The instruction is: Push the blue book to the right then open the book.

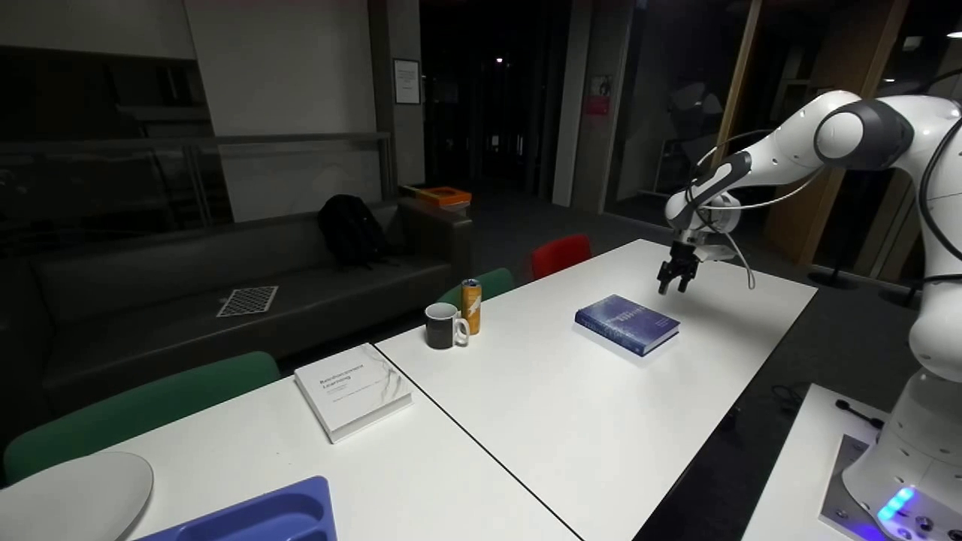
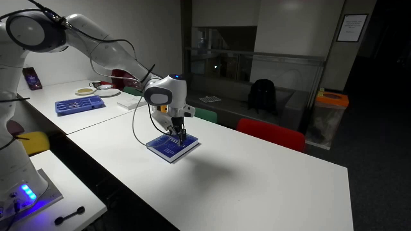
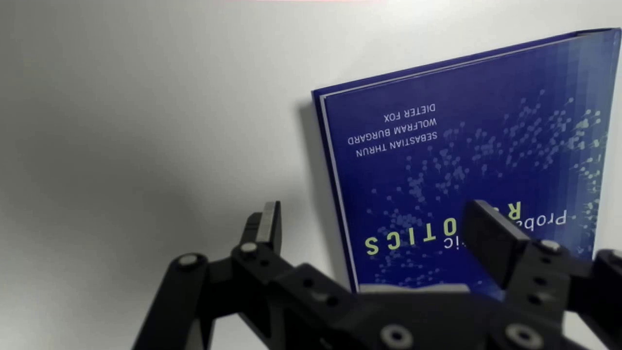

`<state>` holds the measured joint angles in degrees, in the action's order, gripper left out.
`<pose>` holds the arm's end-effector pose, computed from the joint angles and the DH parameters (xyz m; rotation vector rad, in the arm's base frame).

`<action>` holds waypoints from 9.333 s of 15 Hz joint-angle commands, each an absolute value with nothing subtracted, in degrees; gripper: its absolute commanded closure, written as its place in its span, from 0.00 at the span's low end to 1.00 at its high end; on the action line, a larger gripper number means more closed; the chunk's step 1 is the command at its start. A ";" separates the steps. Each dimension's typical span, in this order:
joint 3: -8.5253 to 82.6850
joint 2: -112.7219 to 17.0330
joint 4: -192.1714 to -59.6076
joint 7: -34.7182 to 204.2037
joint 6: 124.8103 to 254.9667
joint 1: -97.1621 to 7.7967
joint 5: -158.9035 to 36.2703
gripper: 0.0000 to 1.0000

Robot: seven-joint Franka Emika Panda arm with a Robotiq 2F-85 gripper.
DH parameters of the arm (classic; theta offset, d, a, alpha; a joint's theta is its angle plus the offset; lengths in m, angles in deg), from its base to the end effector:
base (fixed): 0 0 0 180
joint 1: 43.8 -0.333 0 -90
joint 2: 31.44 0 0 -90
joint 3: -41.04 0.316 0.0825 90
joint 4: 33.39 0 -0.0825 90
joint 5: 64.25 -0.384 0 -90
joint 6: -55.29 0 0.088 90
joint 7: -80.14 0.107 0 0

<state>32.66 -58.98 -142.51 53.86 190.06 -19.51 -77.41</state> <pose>0.5326 -0.3325 0.2455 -3.0229 0.3954 -0.0385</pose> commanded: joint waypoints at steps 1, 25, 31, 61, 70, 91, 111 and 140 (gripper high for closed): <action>35.54 -61.26 -138.52 49.33 186.08 -16.09 -80.79 0.00; 38.94 -75.07 -121.20 44.69 168.37 -11.53 -82.49 0.00; 38.72 -75.30 -119.66 44.27 165.54 -11.21 -84.31 0.00; 39.19 -76.88 -119.78 44.74 166.22 -11.89 -85.14 0.00; 38.93 -77.10 -118.86 44.65 166.01 -11.68 -84.76 0.00; 39.49 -78.44 -118.08 44.92 164.67 -11.56 -84.87 0.00; 39.45 -77.76 -117.17 46.29 160.87 -12.28 -85.08 0.00; 39.96 -67.99 -118.96 50.22 159.87 -15.00 -88.21 0.00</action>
